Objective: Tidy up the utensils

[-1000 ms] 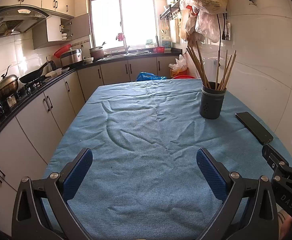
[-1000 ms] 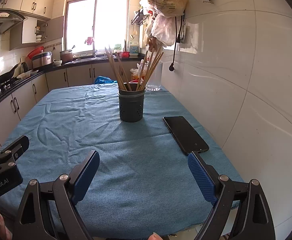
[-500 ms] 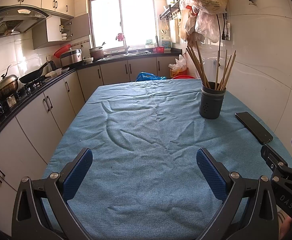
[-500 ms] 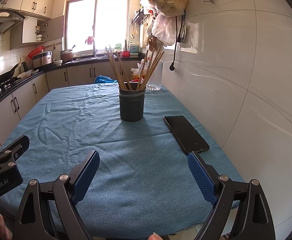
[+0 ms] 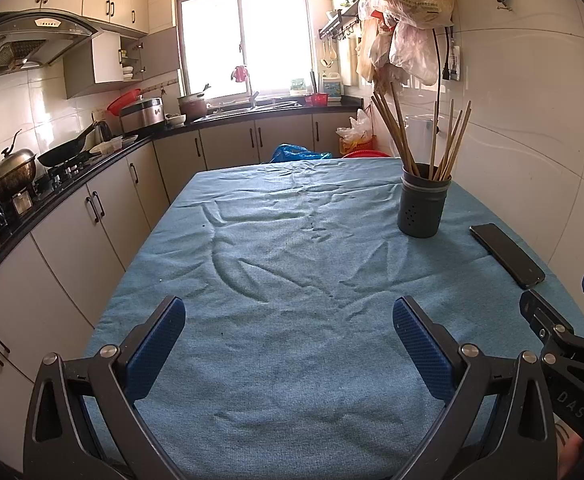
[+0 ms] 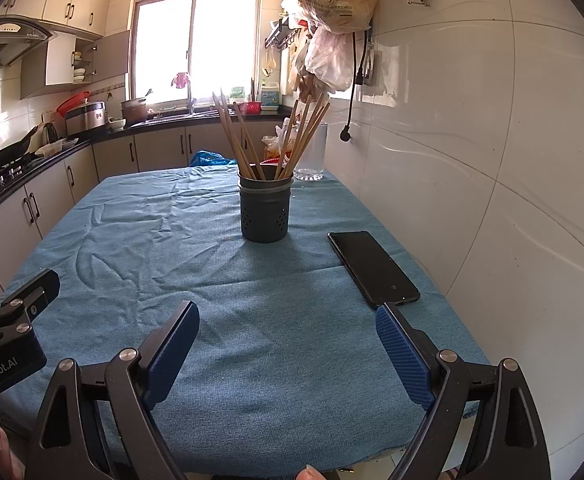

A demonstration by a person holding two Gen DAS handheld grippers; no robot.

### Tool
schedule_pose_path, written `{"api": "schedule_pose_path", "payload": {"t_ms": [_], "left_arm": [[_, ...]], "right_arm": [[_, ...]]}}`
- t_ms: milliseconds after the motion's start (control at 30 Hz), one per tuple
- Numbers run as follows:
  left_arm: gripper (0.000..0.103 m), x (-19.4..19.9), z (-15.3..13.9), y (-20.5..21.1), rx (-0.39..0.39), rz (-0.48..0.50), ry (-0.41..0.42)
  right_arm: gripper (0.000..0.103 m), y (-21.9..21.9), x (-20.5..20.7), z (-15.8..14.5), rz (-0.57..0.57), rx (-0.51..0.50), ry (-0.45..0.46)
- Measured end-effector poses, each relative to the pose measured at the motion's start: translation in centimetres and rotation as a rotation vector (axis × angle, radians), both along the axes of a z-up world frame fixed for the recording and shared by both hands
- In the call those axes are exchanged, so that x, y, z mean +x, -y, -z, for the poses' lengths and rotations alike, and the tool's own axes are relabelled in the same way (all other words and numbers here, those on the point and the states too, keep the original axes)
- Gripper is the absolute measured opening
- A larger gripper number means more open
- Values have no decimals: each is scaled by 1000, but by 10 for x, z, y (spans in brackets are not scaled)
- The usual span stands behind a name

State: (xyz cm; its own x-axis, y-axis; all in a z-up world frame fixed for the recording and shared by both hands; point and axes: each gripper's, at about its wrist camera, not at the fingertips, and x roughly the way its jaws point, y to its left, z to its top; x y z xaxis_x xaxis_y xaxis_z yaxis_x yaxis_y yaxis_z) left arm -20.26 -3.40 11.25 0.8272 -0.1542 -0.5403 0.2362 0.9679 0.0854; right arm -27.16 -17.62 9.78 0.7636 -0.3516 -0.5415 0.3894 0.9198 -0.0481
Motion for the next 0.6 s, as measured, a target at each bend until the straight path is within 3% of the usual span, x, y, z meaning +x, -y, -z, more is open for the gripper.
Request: {"api": "schedule_pose_path", "payload": {"t_ms": [600], "left_arm": [[103, -1, 3, 1, 3, 4, -6]], "right_arm": [[93, -2, 2, 3, -5, 0, -6]]}}
